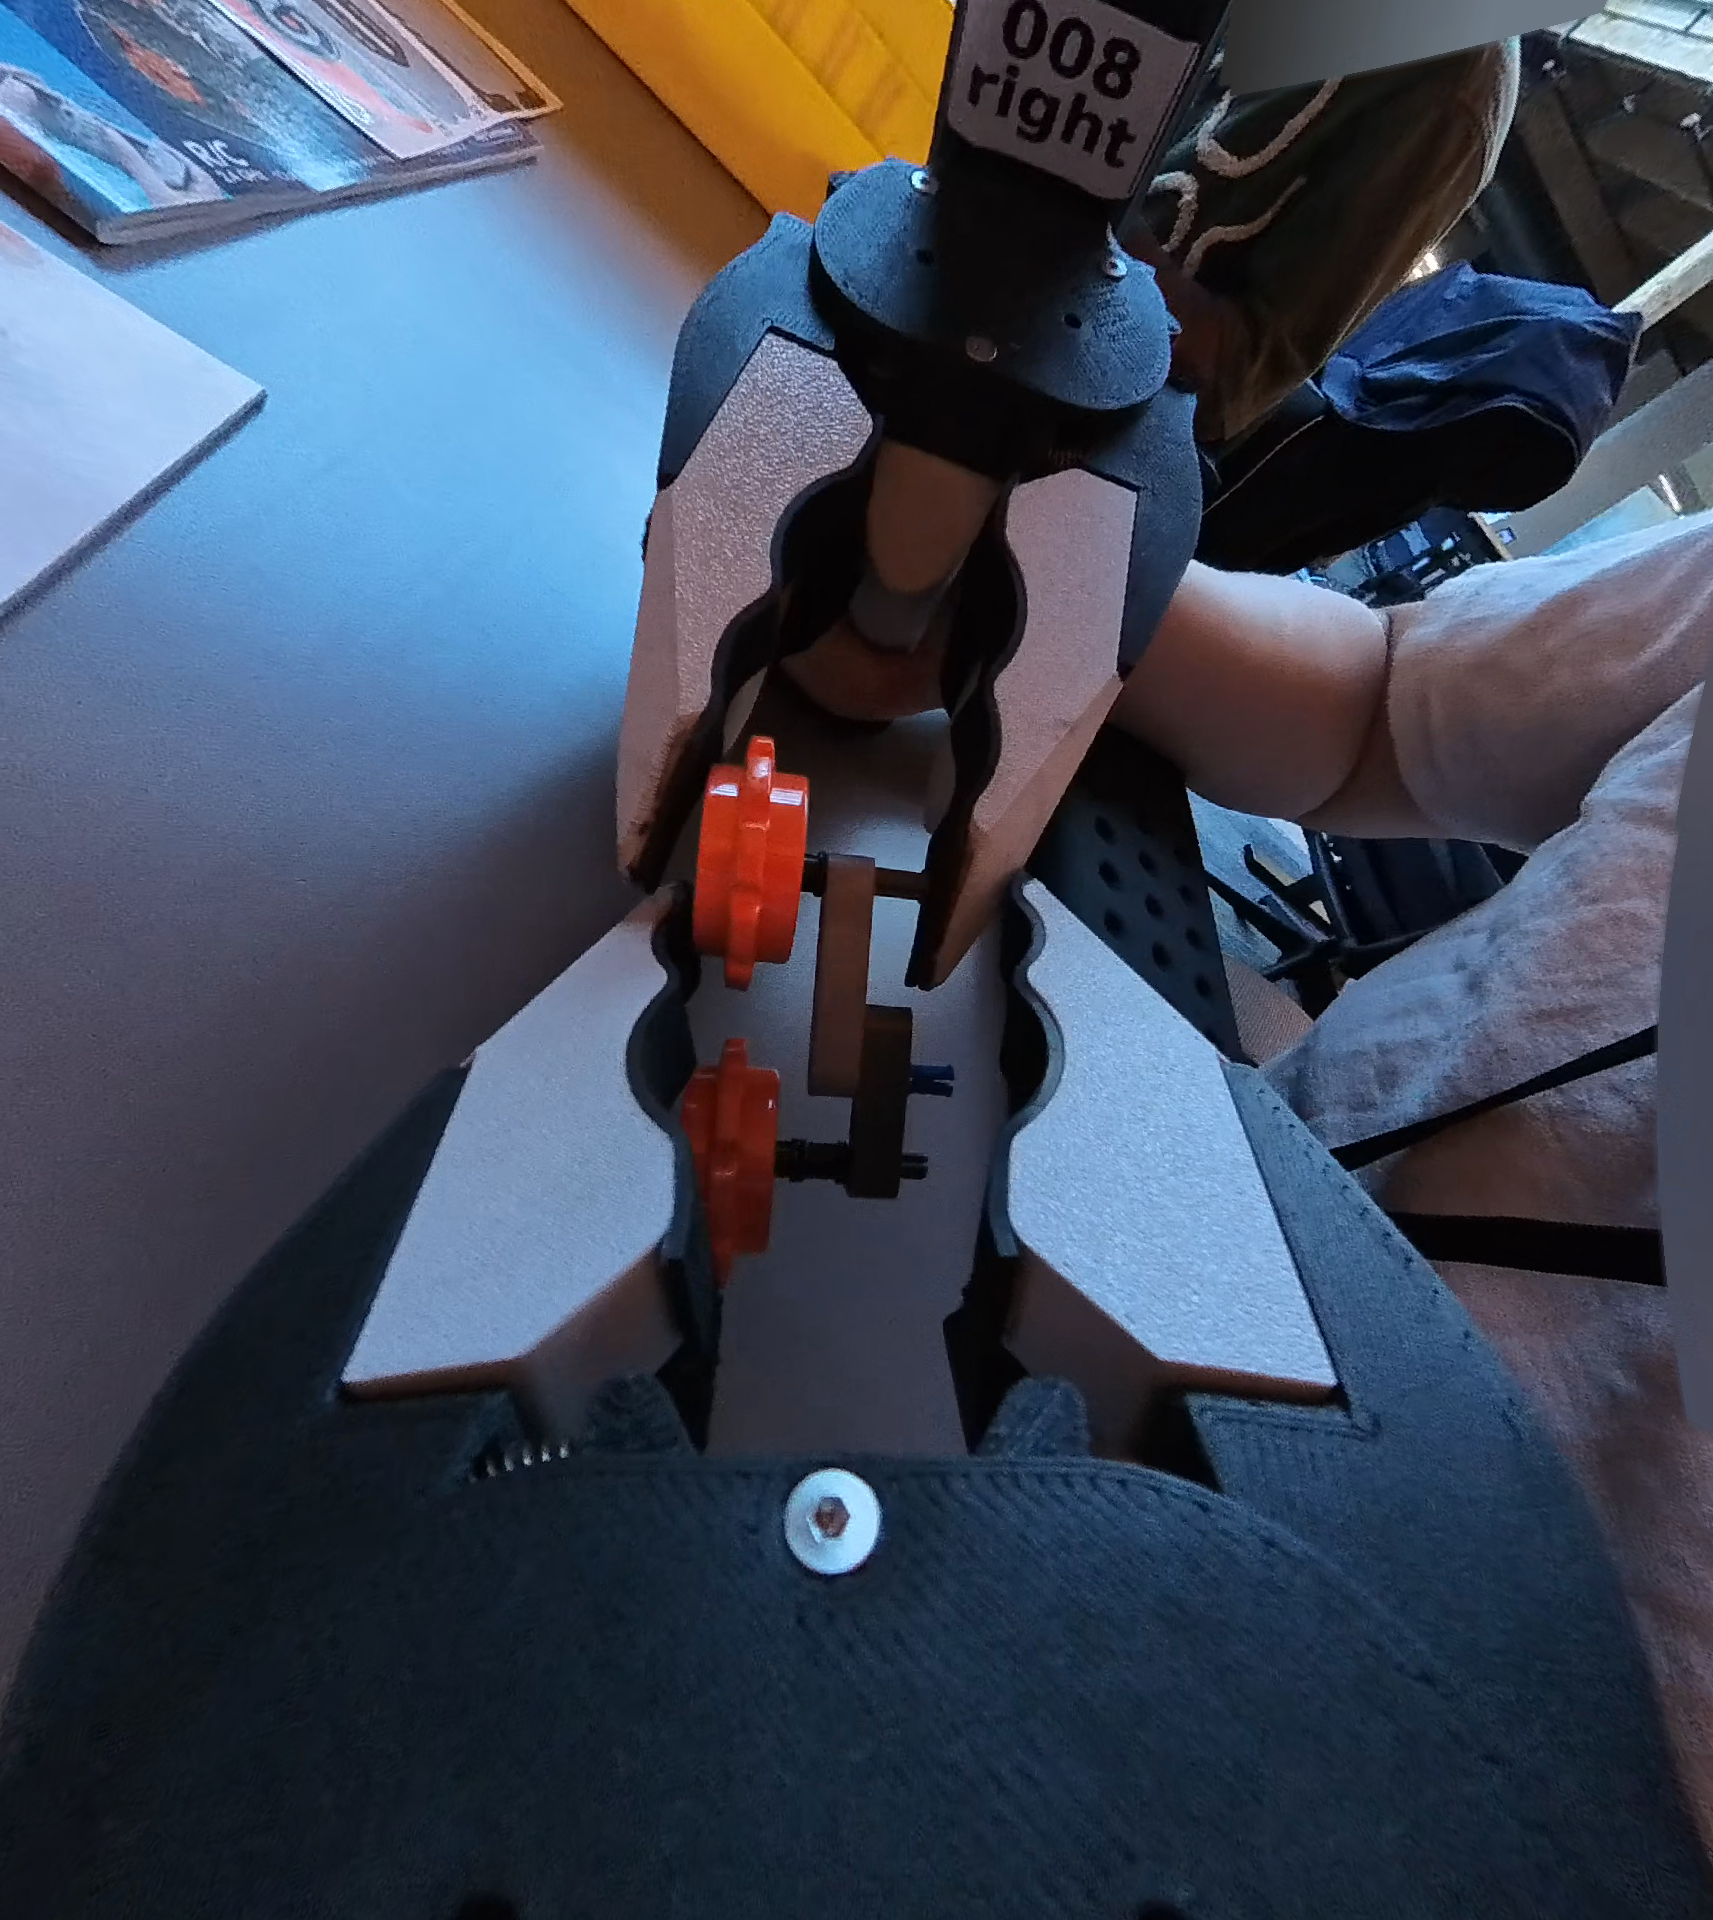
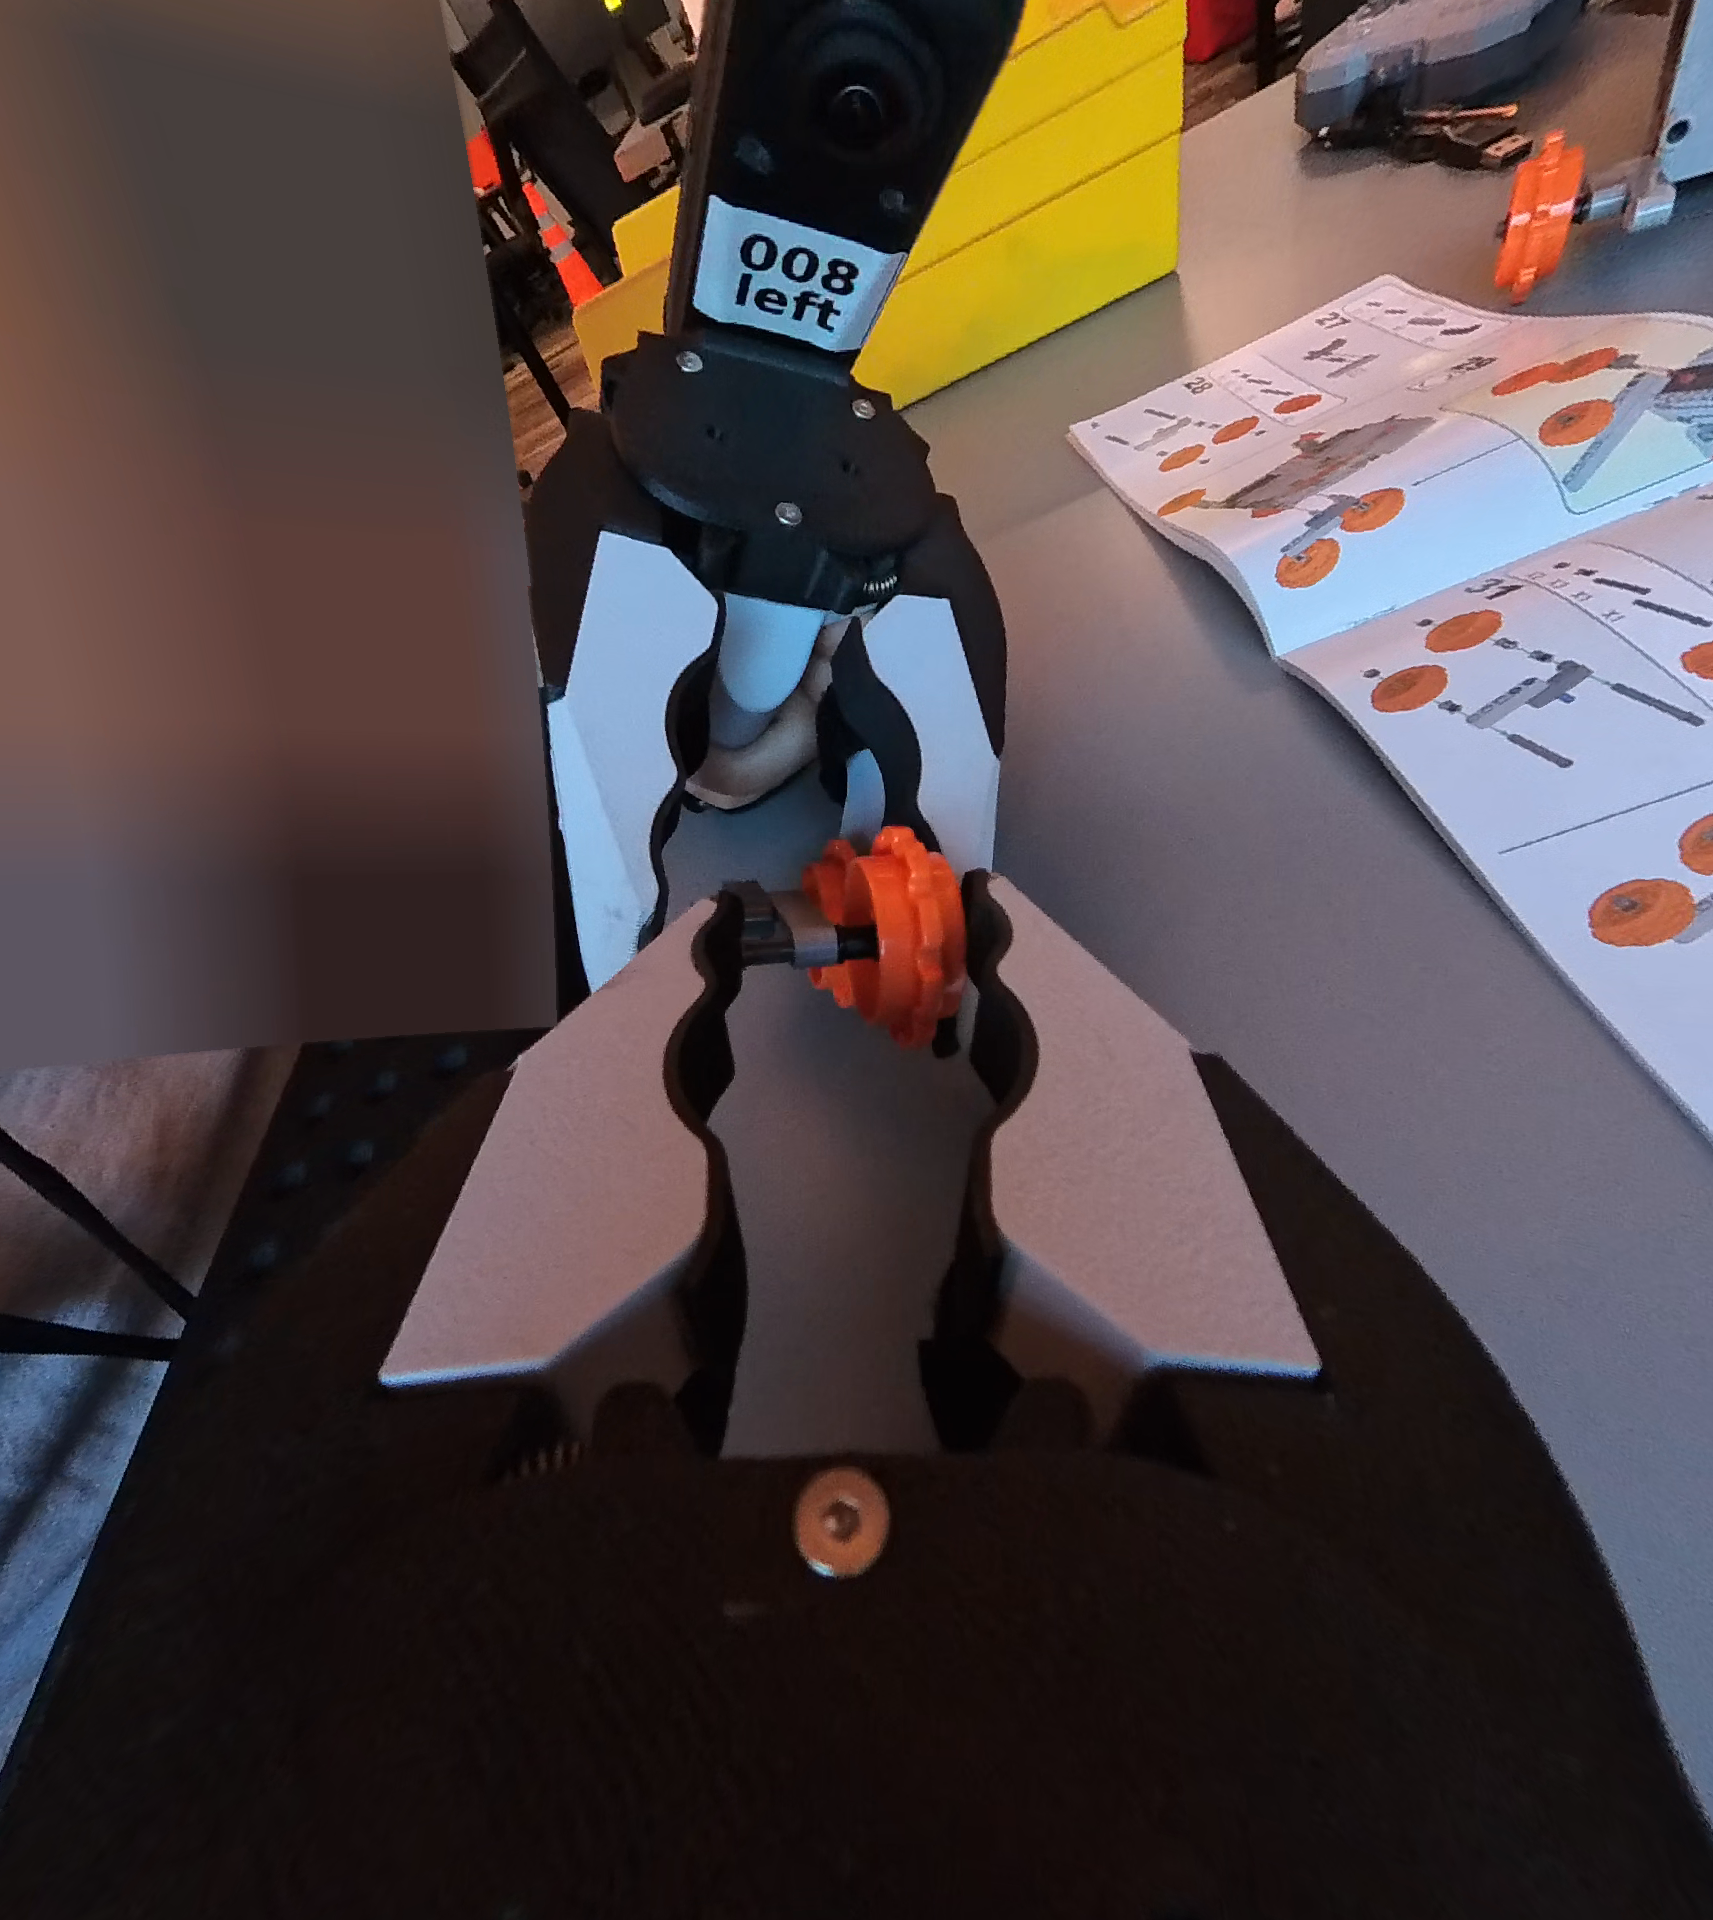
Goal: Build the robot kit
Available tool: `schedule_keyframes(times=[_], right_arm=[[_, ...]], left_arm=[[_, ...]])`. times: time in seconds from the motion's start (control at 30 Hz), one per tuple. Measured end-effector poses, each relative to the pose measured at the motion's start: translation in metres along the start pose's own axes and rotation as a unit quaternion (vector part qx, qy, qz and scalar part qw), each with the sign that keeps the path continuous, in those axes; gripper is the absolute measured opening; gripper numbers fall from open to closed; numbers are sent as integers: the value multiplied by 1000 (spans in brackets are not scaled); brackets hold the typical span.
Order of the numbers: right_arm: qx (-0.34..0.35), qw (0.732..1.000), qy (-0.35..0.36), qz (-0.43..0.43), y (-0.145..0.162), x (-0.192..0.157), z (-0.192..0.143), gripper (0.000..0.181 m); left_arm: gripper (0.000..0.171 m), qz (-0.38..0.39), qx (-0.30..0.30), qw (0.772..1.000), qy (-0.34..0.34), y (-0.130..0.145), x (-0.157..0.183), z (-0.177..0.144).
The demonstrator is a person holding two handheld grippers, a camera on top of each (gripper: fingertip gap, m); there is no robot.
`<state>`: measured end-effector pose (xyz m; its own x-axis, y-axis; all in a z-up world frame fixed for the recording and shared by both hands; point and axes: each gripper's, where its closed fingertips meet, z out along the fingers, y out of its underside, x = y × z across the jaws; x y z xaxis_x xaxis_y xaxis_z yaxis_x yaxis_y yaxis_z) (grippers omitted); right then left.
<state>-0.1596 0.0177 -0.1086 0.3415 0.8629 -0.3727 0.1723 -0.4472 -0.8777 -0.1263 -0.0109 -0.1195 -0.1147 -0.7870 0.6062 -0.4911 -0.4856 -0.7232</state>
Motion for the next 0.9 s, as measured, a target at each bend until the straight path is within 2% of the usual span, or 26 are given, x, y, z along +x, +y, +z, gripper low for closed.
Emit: schedule_keyframes(times=[0.27, 0.47, 0.77, 0.9], right_arm=[[2, 1000, 6, 2, -1, 2, 0, 43], [18, 1000, 6, 0, -4, 2, -2, 42], [12, 993, 62, -100, -6, 7, -3, 42], [12, 985, 87, -148, -8, 8, -4, 42]], left_arm=[[56, 6, 0, 1000, -9, -1, -2, -1], [57, -22, 15, 1000, 12, -4, 2, 0], [53, 69, 4, 995, -70, -1, -8, -4], [54, 72, 3, 994, -85, 0, -11, -5]])
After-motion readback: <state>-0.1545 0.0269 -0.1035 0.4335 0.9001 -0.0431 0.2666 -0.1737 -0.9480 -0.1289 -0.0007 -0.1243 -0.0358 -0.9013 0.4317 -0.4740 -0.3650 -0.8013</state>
